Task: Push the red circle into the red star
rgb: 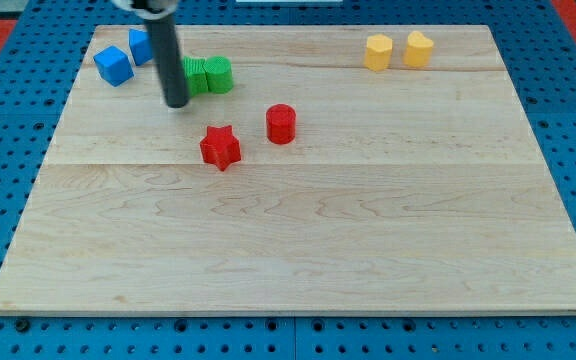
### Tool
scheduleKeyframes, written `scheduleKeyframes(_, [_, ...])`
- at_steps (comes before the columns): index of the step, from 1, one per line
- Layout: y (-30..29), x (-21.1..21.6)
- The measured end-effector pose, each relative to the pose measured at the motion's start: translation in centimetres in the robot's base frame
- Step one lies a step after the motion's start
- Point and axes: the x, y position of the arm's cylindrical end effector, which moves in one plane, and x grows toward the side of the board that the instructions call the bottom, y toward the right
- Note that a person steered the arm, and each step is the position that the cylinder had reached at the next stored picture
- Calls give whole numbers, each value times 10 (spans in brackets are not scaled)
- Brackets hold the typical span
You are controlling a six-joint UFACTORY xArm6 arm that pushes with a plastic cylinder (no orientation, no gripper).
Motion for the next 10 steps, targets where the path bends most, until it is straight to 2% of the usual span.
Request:
scheduleKeyframes(1, [-10,-12])
scheduleKeyframes(3, [105,-54])
scheduleKeyframes(4, [129,-66])
scheduleKeyframes(5, [123,-49])
scheduleKeyframes(6, [161,-19])
scheduleKeyframes(7, [144,13])
scheduleKeyframes(8, [94,15])
scheduleKeyframes(9, [146,5])
scheduleKeyframes(10, [217,13])
